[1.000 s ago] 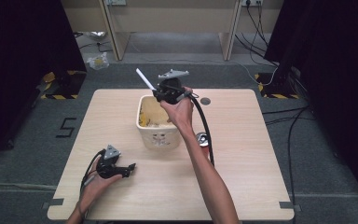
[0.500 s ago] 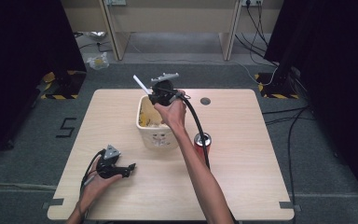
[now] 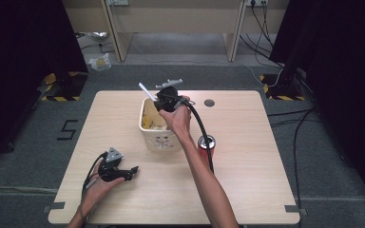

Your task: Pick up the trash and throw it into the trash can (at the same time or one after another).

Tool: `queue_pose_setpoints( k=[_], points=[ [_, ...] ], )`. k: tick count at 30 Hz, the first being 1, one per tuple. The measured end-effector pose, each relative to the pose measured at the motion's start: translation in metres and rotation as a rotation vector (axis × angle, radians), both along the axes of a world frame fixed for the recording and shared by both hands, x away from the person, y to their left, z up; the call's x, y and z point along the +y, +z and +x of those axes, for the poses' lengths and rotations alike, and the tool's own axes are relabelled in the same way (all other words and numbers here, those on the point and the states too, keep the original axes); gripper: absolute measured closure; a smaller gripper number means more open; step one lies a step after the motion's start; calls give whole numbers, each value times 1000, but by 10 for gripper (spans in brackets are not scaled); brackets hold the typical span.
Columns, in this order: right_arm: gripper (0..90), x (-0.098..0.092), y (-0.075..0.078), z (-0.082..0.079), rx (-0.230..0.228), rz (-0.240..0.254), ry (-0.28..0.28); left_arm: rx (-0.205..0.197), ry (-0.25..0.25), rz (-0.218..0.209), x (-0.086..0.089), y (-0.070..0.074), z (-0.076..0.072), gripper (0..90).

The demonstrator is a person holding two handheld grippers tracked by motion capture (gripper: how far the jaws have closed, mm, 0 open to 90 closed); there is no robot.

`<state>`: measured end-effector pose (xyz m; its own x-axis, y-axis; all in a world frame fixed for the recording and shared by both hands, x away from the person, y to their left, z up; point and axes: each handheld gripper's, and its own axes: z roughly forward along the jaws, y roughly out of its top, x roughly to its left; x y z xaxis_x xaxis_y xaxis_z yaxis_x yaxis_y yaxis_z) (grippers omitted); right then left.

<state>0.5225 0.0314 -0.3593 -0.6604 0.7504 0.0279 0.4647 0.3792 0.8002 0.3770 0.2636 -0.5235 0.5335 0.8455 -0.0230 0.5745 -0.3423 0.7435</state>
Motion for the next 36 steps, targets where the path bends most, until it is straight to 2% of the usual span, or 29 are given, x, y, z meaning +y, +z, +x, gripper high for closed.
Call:
queue_pose_setpoints(
  k=[12, 21, 23, 29, 36],
  points=[
    [784, 3, -6, 2, 25, -14, 0, 0, -1, 2, 0, 0, 0, 139],
    [734, 4, -8, 3, 44, -43, 6, 0, -2, 3, 0, 0, 0, 139],
    [685, 3, -7, 2, 43, -42, -3, 0, -1, 2, 0, 0, 0, 138],
    [620, 0, 0, -1, 34, -33, -4, 0, -1, 1, 0, 0, 0, 138],
    [480, -7, 16, -9, 9, -5, -9, 0, -2, 3, 0, 0, 0, 138]
  ],
)
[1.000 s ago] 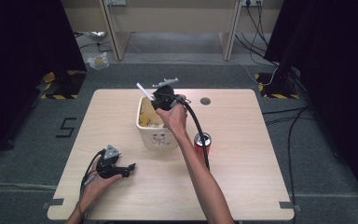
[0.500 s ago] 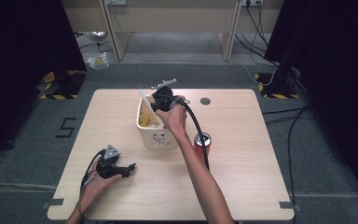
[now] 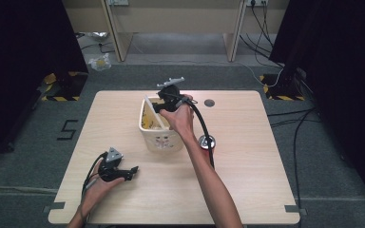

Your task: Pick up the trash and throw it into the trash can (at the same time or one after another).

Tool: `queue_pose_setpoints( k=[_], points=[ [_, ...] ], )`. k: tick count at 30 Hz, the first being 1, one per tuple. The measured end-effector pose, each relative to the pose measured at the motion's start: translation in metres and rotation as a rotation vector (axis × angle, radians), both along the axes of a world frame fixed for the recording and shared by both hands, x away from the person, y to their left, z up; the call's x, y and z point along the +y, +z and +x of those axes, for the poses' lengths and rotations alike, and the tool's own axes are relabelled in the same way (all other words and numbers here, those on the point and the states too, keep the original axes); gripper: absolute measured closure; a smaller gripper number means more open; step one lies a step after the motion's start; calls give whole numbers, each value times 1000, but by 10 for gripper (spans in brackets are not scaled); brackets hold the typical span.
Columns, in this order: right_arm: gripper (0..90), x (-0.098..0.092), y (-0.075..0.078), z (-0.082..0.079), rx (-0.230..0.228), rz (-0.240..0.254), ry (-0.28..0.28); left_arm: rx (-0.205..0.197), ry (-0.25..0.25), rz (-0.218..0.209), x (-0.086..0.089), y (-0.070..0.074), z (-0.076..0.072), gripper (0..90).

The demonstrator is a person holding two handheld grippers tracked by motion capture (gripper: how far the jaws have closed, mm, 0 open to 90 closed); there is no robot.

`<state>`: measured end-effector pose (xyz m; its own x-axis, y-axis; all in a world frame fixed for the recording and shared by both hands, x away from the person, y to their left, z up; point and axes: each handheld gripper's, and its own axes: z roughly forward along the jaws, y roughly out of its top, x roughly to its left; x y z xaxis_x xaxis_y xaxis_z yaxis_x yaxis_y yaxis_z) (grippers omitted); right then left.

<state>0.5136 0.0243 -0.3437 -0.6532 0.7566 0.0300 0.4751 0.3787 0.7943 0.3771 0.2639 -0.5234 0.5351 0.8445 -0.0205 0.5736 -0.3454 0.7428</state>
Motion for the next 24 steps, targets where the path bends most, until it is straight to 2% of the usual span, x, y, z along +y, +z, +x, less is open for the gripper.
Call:
queue_pose_setpoints(
  k=[3, 4, 8, 12, 16, 24],
  points=[
    [433, -2, 5, -3, -2, 14, -8, 0, 0, 0, 0, 0, 0, 138],
    [386, -5, 10, -6, -10, 23, -17, 0, 0, 0, 0, 0, 0, 138],
    [327, -11, 21, -12, -26, 46, -40, 0, 2, -2, 0, 0, 0, 138],
    [308, -21, 30, -18, -38, 57, -51, 0, 1, -2, 0, 0, 0, 138],
    [286, -29, 35, -23, -48, 47, -58, 0, 1, -1, 0, 0, 0, 138],
    [279, -61, 48, -40, -86, 57, -74, 1, 0, -1, 0, 0, 0, 138]
  ],
)
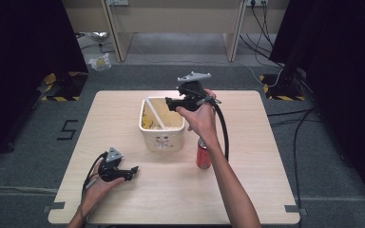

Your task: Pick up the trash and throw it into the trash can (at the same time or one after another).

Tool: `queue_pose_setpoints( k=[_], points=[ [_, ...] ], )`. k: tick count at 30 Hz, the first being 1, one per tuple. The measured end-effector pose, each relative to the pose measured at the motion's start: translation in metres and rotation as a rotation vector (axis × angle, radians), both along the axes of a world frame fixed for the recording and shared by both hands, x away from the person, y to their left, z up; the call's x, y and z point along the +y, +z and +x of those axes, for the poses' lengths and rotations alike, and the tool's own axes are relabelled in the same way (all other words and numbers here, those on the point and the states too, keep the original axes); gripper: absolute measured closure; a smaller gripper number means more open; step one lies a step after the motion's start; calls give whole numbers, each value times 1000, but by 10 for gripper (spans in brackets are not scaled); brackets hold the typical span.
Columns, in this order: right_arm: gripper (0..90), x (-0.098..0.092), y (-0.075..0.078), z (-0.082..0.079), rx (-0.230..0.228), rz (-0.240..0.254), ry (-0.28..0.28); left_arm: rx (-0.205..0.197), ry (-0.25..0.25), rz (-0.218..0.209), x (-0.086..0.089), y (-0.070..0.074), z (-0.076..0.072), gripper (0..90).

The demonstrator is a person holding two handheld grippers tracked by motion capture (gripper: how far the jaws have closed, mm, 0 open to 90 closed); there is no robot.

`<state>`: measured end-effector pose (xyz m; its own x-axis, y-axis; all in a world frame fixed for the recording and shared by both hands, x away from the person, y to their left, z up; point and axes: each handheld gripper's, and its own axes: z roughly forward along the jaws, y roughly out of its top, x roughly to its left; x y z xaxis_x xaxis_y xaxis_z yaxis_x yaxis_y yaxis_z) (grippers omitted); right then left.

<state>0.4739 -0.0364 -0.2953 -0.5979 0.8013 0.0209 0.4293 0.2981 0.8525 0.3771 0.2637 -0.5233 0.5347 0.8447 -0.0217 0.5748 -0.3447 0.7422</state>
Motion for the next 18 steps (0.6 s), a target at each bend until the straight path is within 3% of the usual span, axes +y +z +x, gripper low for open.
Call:
queue_pose_setpoints(
  k=[5, 7, 18],
  points=[
    [272, -22, 2, -10, -22, -5, -17, 0, 0, 0, 0, 0, 0, 138],
    [270, -28, 1, -14, -22, -29, -12, 0, 0, 0, 0, 0, 0, 138],
    [266, -66, 1, -39, -60, -25, -36, 0, 0, 1, 0, 0, 0, 137]
  ],
)
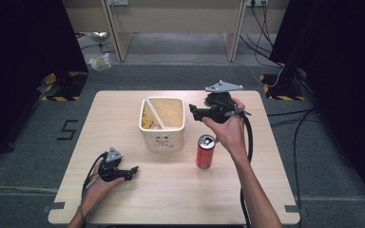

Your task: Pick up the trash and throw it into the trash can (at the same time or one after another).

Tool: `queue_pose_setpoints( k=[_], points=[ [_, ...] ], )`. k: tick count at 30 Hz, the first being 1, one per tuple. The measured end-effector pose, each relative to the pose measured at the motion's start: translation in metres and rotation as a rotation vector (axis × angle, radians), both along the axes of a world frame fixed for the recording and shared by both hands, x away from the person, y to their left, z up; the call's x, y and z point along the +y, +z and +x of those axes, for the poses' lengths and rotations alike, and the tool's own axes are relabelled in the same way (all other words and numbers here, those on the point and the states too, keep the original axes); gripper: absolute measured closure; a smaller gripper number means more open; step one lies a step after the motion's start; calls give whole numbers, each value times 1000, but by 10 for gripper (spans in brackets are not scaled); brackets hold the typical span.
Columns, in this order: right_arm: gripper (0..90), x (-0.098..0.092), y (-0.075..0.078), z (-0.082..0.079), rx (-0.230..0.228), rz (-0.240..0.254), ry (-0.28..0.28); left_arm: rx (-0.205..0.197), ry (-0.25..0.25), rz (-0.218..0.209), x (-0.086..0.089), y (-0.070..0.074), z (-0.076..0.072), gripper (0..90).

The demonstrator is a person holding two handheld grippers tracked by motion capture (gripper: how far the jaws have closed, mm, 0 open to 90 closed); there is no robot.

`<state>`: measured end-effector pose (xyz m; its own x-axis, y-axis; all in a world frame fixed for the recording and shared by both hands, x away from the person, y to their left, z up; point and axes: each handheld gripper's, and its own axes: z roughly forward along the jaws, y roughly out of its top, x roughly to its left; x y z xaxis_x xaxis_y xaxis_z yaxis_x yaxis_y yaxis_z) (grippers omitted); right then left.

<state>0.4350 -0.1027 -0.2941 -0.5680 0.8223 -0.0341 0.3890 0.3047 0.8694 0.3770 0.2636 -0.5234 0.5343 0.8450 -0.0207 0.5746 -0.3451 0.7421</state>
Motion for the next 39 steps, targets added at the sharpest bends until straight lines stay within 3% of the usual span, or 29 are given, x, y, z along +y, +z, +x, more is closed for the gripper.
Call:
queue_pose_setpoints(
  k=[6, 19, 25, 39],
  points=[
    [266, -14, -5, -12, -7, -27, -6, 0, 0, 0, 0, 0, 0, 137],
    [258, -39, -28, -33, 6, 20, 14, -1, 0, 0, 0, 0, 0, 137],
    [252, -44, -40, -42, 4, 41, 32, -1, 0, 0, 0, 0, 0, 137],
    [225, -51, -66, -62, 6, 31, 56, -1, -1, 1, 0, 0, 0, 137]
  ],
)
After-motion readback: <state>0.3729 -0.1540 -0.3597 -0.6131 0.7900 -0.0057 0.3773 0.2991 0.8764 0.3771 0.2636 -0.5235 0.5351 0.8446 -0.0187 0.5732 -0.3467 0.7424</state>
